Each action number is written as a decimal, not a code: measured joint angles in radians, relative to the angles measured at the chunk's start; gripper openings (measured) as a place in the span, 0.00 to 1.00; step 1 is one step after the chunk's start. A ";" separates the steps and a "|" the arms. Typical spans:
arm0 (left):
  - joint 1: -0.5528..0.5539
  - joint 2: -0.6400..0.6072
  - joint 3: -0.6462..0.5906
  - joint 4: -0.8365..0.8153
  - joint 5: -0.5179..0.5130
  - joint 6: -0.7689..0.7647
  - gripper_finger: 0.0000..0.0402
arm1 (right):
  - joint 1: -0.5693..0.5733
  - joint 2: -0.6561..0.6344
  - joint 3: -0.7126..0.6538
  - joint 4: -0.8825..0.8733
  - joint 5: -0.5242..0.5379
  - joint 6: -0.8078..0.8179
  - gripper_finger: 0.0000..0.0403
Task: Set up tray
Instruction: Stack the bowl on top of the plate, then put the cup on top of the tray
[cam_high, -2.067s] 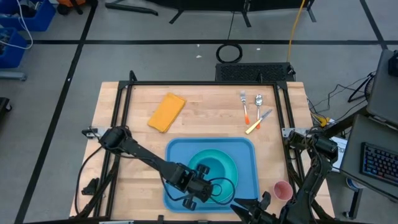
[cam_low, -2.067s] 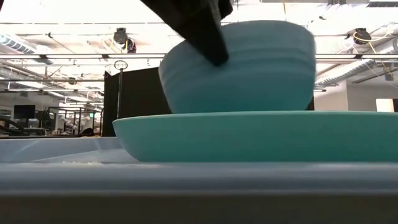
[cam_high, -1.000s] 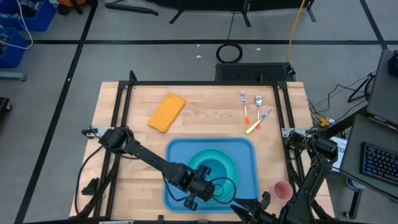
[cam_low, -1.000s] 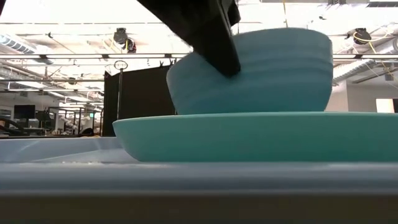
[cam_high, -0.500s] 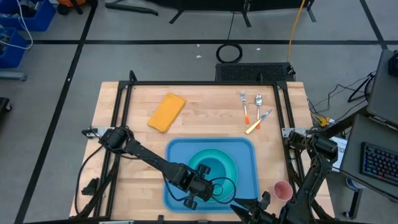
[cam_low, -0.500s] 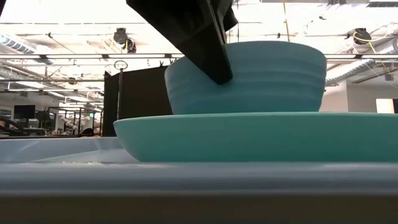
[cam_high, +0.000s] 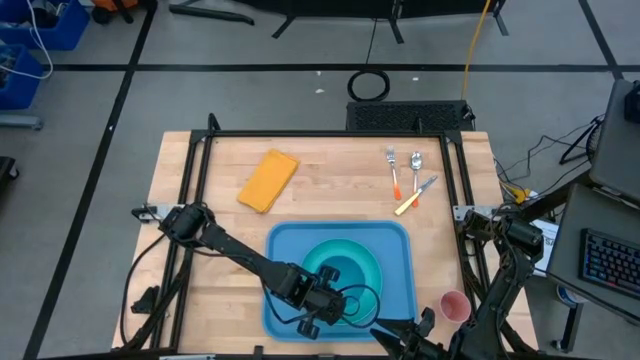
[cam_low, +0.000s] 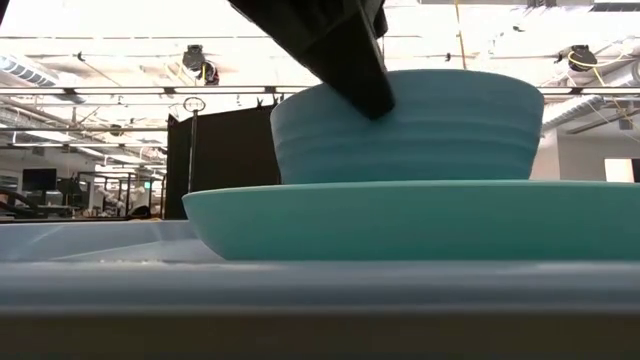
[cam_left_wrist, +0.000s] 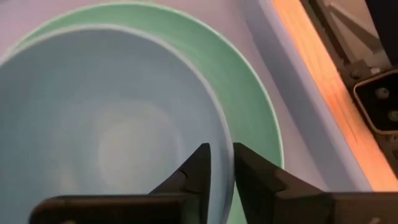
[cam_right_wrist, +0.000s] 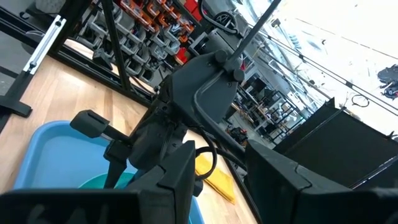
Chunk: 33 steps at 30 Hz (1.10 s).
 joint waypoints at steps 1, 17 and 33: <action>0.000 0.000 0.000 0.002 0.000 -0.001 0.21 | 0.000 0.000 -0.006 0.003 0.000 0.000 0.32; 0.000 -0.059 0.000 0.018 -0.020 0.002 0.22 | -0.010 0.000 -0.045 0.039 0.003 -0.009 0.32; -0.140 -0.249 0.000 -0.054 -0.429 -0.018 0.22 | -0.011 0.000 -0.045 0.102 0.005 -0.029 0.32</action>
